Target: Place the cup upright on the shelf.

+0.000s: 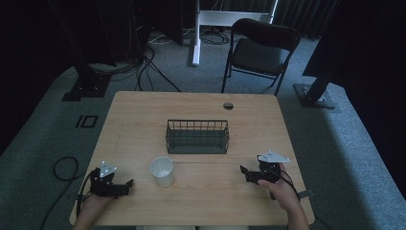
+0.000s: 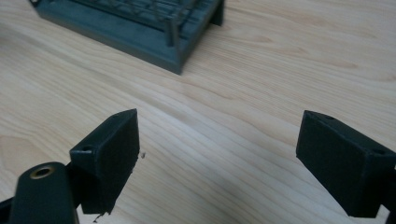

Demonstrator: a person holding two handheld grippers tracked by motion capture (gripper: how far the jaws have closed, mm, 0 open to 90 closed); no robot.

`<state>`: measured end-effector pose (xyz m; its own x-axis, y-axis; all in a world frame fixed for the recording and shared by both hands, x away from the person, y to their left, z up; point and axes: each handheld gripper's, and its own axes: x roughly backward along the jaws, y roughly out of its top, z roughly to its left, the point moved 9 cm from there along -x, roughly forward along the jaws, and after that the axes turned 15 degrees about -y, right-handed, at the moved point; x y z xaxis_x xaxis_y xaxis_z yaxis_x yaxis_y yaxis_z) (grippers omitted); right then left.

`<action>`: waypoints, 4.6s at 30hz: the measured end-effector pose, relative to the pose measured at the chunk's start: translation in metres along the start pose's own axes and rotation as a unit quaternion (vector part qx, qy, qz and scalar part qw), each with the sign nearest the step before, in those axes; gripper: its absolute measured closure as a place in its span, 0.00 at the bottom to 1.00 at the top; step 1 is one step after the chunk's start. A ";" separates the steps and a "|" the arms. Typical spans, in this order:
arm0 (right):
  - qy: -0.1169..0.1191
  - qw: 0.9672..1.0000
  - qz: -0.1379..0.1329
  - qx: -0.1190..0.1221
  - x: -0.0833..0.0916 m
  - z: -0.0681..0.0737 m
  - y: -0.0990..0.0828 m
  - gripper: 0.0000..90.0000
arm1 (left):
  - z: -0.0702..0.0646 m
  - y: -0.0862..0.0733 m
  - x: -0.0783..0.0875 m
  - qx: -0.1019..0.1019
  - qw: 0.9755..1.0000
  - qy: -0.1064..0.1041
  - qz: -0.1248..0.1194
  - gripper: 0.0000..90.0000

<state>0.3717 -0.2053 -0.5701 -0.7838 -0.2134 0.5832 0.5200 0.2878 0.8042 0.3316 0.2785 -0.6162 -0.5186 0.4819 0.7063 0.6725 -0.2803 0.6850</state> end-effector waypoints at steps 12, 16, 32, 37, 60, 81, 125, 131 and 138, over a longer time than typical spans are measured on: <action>0.038 0.999 -0.017 0.029 0.001 0.032 0.016 0.15 | 0.000 0.000 0.000 0.000 1.000 0.000 0.000 0.00; 0.047 0.998 -0.021 0.029 0.001 0.040 0.019 0.15 | 0.000 0.000 0.000 0.000 1.000 0.000 0.000 0.00; 0.095 0.994 -0.032 0.054 -0.002 0.080 0.030 0.15 | 0.000 0.000 0.000 -0.002 1.000 -0.001 0.001 0.00; 0.108 0.992 -0.035 0.063 -0.002 0.092 0.032 0.15 | 0.000 0.000 0.000 -0.002 1.000 -0.001 0.001 0.00; 0.165 0.980 -0.041 0.103 -0.006 0.152 0.038 0.15 | 0.000 0.000 0.000 -0.002 1.000 -0.001 0.001 0.00; 0.215 0.966 -0.067 0.125 -0.004 0.192 0.049 0.15 | 0.000 0.000 0.000 -0.001 1.000 -0.001 0.000 0.00; 0.264 0.948 -0.103 0.142 -0.021 0.262 0.076 0.14 | 0.000 0.000 0.000 -0.001 1.000 -0.001 0.000 0.00; 0.267 0.947 -0.109 0.139 -0.025 0.267 0.079 0.14 | 0.000 0.000 0.000 -0.001 1.000 -0.002 0.000 0.00; 0.264 0.947 -0.118 0.138 -0.026 0.272 0.085 0.14 | 0.000 0.000 0.000 -0.001 1.000 -0.002 0.000 0.00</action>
<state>0.3439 0.0791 -0.5477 -0.5506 -0.7180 0.4258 0.1854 0.3922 0.9010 0.3317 0.2785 -0.6162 -0.5176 0.4846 0.7051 0.6713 -0.2809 0.6859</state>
